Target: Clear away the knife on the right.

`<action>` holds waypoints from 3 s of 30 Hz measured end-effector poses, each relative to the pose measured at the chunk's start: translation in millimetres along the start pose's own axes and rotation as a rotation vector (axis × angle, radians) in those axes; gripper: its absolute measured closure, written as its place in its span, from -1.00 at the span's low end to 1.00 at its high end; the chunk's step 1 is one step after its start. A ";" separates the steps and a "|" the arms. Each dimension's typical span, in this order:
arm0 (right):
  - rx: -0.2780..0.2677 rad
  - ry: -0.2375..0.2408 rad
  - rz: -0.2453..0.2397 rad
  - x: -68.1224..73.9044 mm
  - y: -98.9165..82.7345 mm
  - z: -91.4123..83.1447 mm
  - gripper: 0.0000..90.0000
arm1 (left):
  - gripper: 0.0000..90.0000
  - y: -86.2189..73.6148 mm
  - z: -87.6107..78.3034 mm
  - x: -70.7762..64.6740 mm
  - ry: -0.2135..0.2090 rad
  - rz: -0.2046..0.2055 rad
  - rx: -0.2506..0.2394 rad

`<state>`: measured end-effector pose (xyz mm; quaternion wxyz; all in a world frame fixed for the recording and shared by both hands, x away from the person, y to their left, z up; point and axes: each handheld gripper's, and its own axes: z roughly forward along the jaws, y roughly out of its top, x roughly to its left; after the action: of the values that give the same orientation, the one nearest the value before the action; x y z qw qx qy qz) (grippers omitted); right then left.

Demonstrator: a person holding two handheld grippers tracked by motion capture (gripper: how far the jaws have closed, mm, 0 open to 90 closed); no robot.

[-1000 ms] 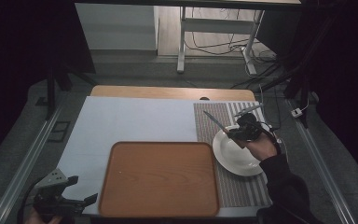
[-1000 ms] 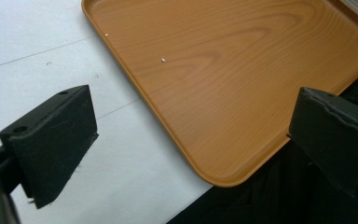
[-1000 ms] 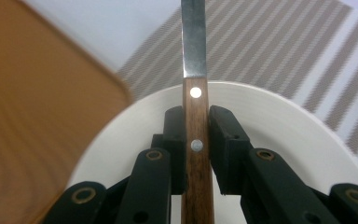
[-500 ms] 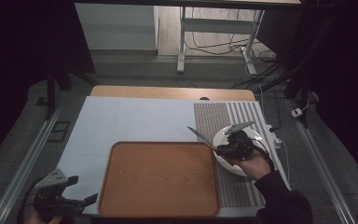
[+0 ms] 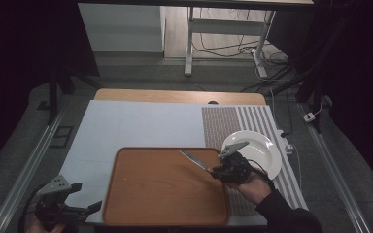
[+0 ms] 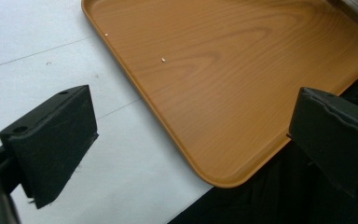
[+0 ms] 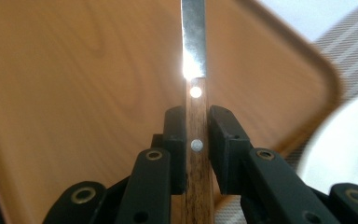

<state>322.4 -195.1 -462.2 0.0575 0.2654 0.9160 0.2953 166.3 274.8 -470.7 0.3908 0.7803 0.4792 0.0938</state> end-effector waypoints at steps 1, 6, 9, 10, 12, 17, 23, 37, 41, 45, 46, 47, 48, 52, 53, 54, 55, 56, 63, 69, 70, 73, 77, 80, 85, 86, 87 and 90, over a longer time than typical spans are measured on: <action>0.004 0.004 -0.006 4.0 0.1 2.5 0.71 | -0.98 0.1 0.0 0.0 -0.001 0.000 0.001; 0.018 -0.001 -0.048 19.7 2.4 14.9 0.71 | -0.98 0.1 0.1 -0.1 0.000 0.001 0.001; 0.047 -0.011 -0.067 24.7 1.2 23.9 0.71 | -0.98 0.0 0.0 0.0 0.000 0.000 0.001; 0.062 -0.008 -0.068 26.0 0.4 27.4 0.71 | -0.98 0.1 0.0 -0.1 0.000 0.001 0.001; 0.085 -0.012 -0.089 28.0 -1.4 33.9 0.71 | -0.98 0.2 0.1 -0.3 0.002 0.003 0.003; 0.129 -0.012 -0.129 33.1 -4.6 46.6 0.70 | -0.98 0.1 0.0 0.0 -0.001 0.001 0.001; 0.115 0.022 -0.092 29.3 -3.6 44.7 0.30 | -0.98 0.3 0.2 -0.1 0.001 0.003 0.003; 0.053 0.101 -0.202 30.4 35.4 45.5 1.00 | -0.98 0.5 1.0 0.7 0.000 -0.004 0.007; 0.116 0.134 -0.236 35.2 39.0 65.0 1.00 | -0.98 0.3 0.7 0.6 0.000 -0.004 0.007; 0.152 0.144 -0.267 39.6 40.9 75.2 1.00 | -0.98 0.1 0.5 0.5 0.000 -0.004 0.007; 0.160 0.141 -0.272 40.1 40.5 76.5 1.00 | -0.98 0.0 0.4 0.5 -0.001 -0.004 0.006; 0.166 0.139 -0.271 40.1 39.4 77.4 1.00 | -0.98 0.0 0.3 0.6 -0.001 -0.004 0.006; 0.173 0.139 -0.269 39.2 38.5 78.0 1.00 | -0.98 0.0 0.3 0.7 -0.002 -0.004 0.006; 0.176 0.125 -0.248 32.3 35.0 74.9 1.00 | -0.98 0.3 0.6 0.3 0.000 -0.002 0.007; 0.174 0.124 -0.237 30.0 33.6 73.7 1.00 | -0.98 0.3 0.7 0.3 0.000 -0.002 0.008; 0.174 0.122 -0.231 27.3 32.1 72.2 1.00 | -0.98 0.3 0.7 0.3 0.000 -0.002 0.007; 0.175 0.113 -0.222 25.1 30.3 70.5 1.00 | -0.98 0.3 0.7 0.4 -0.001 -0.002 0.007; 0.179 0.109 -0.214 22.7 28.6 68.4 1.00 | -0.98 0.3 0.7 0.5 -0.001 -0.003 0.007; 0.187 0.067 -0.157 6.0 13.3 54.0 1.00 | -0.98 0.8 1.1 0.2 0.000 0.001 0.010; 0.192 0.047 -0.110 -5.7 2.8 44.6 1.00 | -0.98 1.1 1.6 0.1 0.000 0.003 0.010; 0.194 0.044 -0.109 -7.2 1.6 43.5 1.00 | -0.98 1.2 1.6 0.1 0.000 0.003 0.010; 0.194 0.042 -0.090 -9.7 -1.4 40.8 1.00 | -0.98 1.2 1.6 0.2 -0.001 0.003 0.010; 0.195 0.038 -0.080 -11.6 -3.5 39.0 1.00 | -0.98 1.2 1.7 0.0 0.002 0.003 0.010; 0.205 0.031 -0.084 -12.5 -4.9 37.1 1.00 | -0.98 1.2 1.7 -0.1 0.002 0.003 0.010; 0.197 0.022 -0.069 -15.3 -7.6 33.5 0.99 | -0.98 1.3 1.7 -0.1 0.001 0.004 0.011; 0.186 0.028 -0.066 -15.4 -7.2 31.9 0.99 | -0.98 1.2 1.8 -0.2 0.004 0.004 0.009; 0.168 0.031 -0.066 -15.2 -6.6 30.3 0.98 | -0.98 1.3 1.7 0.0 0.003 0.004 0.011; 0.119 0.026 -0.068 -12.4 -3.5 24.8 0.86 | -0.98 1.1 1.5 0.1 -0.001 0.001 0.009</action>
<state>337.9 -191.2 -485.1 0.0398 0.2335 0.9411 0.2414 167.9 273.9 -471.0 0.3874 0.7825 0.4789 0.0913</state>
